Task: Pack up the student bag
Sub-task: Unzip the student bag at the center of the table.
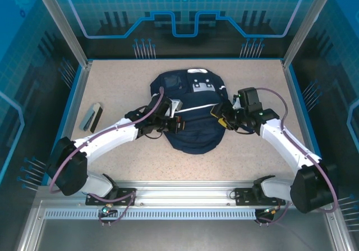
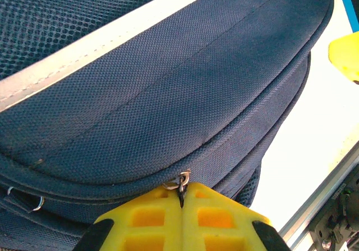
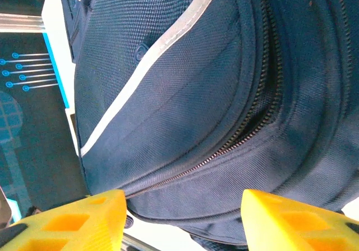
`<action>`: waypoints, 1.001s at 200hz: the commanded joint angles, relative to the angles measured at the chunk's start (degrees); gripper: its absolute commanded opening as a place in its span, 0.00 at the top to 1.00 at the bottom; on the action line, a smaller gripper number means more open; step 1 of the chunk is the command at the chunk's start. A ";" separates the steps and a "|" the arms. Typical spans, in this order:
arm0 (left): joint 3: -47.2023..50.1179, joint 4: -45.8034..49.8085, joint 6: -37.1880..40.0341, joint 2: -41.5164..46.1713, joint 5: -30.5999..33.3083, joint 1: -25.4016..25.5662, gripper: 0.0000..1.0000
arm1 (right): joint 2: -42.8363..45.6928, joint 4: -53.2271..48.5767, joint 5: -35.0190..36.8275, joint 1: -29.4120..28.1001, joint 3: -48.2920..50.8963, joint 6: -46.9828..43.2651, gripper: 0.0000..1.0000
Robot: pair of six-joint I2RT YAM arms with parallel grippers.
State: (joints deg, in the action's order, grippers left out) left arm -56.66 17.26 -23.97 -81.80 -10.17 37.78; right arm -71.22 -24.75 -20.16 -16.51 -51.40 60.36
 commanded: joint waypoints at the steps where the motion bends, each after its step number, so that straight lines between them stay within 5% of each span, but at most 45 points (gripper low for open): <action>1: -2.48 -1.57 1.29 -0.03 -2.03 0.56 1.00 | -2.21 1.77 -1.91 -0.51 -1.15 1.52 0.46; 63: -2.66 0.73 2.16 0.08 0.10 0.60 1.00 | -7.26 2.44 -0.16 -0.52 -5.89 0.21 0.57; 147: -4.06 4.47 4.45 -1.30 2.26 0.56 1.00 | -6.90 6.00 -0.72 -0.54 -5.80 2.18 0.60; 176: -4.31 4.96 3.97 -1.27 4.16 0.59 1.00 | -7.30 12.61 -0.82 -0.74 -2.99 7.27 0.75; 200: -4.93 7.86 1.75 -1.08 11.95 0.46 1.00 | -7.45 8.69 4.90 -0.89 -3.89 6.76 0.92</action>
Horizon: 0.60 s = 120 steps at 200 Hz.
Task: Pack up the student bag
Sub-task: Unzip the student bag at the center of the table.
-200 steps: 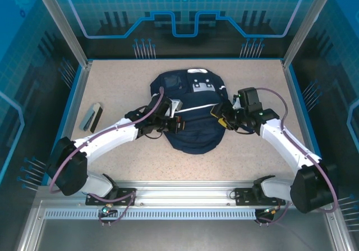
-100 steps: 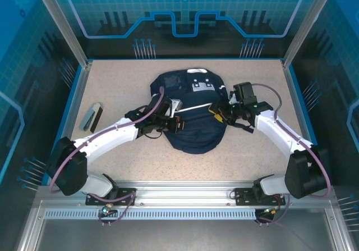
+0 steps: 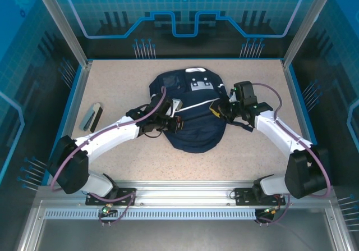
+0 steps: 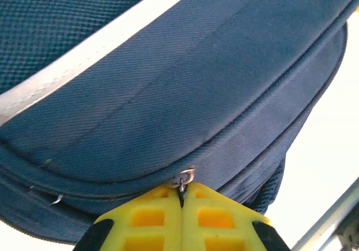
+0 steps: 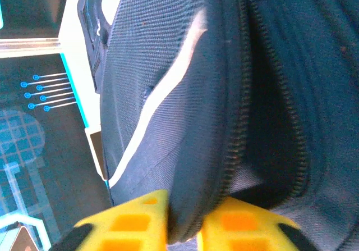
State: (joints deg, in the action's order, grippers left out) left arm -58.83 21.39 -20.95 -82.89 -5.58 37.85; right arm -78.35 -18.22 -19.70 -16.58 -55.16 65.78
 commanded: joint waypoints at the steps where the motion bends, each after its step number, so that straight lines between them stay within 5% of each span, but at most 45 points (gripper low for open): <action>1: -2.82 3.96 -1.32 0.01 7.79 0.39 1.00 | -0.32 2.01 4.60 -0.82 -0.17 1.31 0.92; 23: -2.21 6.56 -3.56 0.48 12.64 -0.89 1.00 | -0.16 -2.18 9.14 -0.82 -1.11 -0.04 0.99; 81: -0.46 6.12 -5.94 1.22 11.49 -5.64 1.00 | -2.17 -2.90 10.19 -0.95 -0.91 -1.09 1.00; 95: -1.51 7.18 -6.40 0.83 11.51 -6.36 0.84 | -2.77 -1.80 7.39 -1.09 -1.17 -1.63 0.93; 120: -1.36 8.19 -7.11 3.05 11.52 -8.94 0.42 | -2.66 -5.10 6.81 -2.70 -3.21 -6.61 0.52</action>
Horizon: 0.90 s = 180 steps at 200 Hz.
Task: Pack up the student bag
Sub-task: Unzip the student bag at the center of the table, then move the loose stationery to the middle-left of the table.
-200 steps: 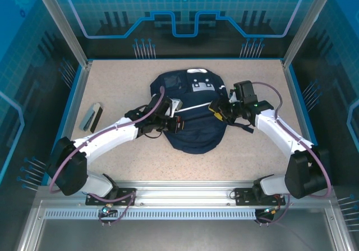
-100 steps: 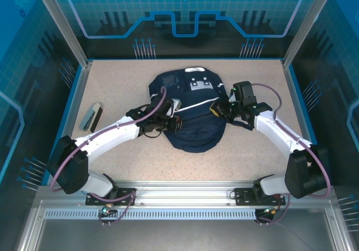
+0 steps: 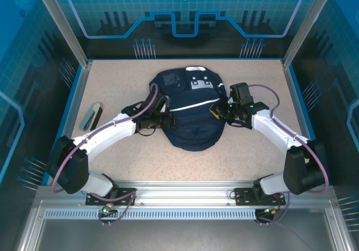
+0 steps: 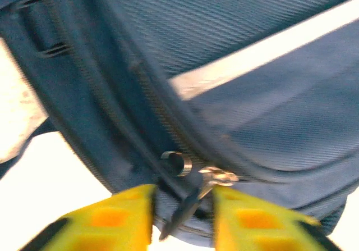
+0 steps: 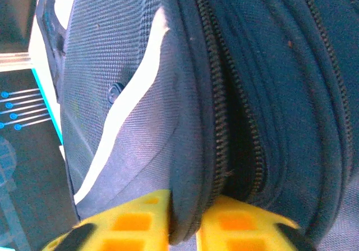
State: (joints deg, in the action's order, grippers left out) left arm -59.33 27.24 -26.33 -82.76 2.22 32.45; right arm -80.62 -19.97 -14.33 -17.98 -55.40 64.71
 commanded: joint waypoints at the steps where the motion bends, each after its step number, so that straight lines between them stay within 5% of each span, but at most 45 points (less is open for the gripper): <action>1: -0.78 2.31 -1.81 3.07 3.74 -3.75 0.41 | -0.40 -3.78 1.60 -1.42 -3.14 -5.81 0.51; 22: 0.98 2.47 -2.63 6.68 3.47 -8.63 0.21 | 1.11 -8.51 5.07 -3.18 -4.54 -10.12 0.31; 66: 0.90 7.97 -4.17 9.53 6.83 -22.55 0.05 | 3.39 -12.19 5.54 -3.46 -4.47 -15.53 0.18; 123: -6.28 8.61 -1.67 -0.88 9.63 -39.43 0.01 | 4.49 -13.10 5.29 -3.61 -5.15 -17.12 0.04; 180: -21.06 10.67 10.04 -18.50 14.50 -46.49 0.01 | 4.50 -15.51 5.95 -3.68 -5.75 -15.35 0.00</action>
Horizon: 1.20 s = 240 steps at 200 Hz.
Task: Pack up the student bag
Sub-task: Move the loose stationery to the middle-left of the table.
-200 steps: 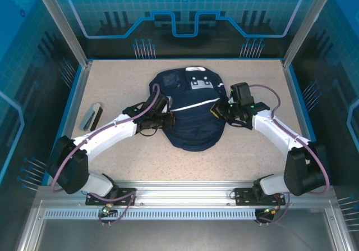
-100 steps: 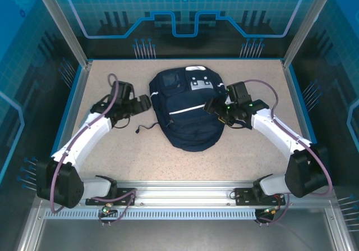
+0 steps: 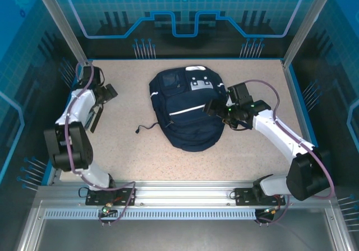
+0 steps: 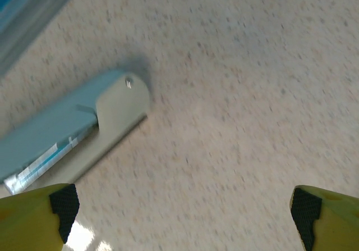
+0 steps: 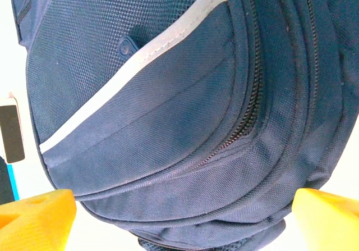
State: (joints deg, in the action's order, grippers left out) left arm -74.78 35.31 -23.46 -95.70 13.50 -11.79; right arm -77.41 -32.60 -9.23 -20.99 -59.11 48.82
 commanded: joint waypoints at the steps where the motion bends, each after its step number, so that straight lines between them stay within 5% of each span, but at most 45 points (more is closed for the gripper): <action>1: -5.84 2.63 7.37 -5.90 3.21 -2.35 0.01 | 1.29 -2.89 0.87 -0.69 -2.05 0.56 0.00; 95: -17.48 9.97 11.39 -24.10 -6.02 -10.75 0.01 | 0.24 -8.36 3.20 -2.85 -7.50 2.64 0.00; 153: -17.89 13.81 11.90 -25.20 -11.87 -10.58 0.02 | -0.69 -7.65 3.27 -4.17 -7.55 3.63 0.00; 207: -15.07 15.15 13.32 -23.56 -11.60 -8.42 0.21 | -0.57 -6.54 2.67 -4.23 -6.76 3.59 0.01; 240: -13.83 17.23 14.52 -23.46 -10.42 -6.43 0.13 | -0.68 -6.13 2.29 -4.18 -6.33 3.72 0.01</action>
State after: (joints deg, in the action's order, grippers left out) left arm -90.37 47.99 -10.26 -121.14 3.14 -19.86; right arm -77.69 -38.96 -6.44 -24.49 -65.30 51.64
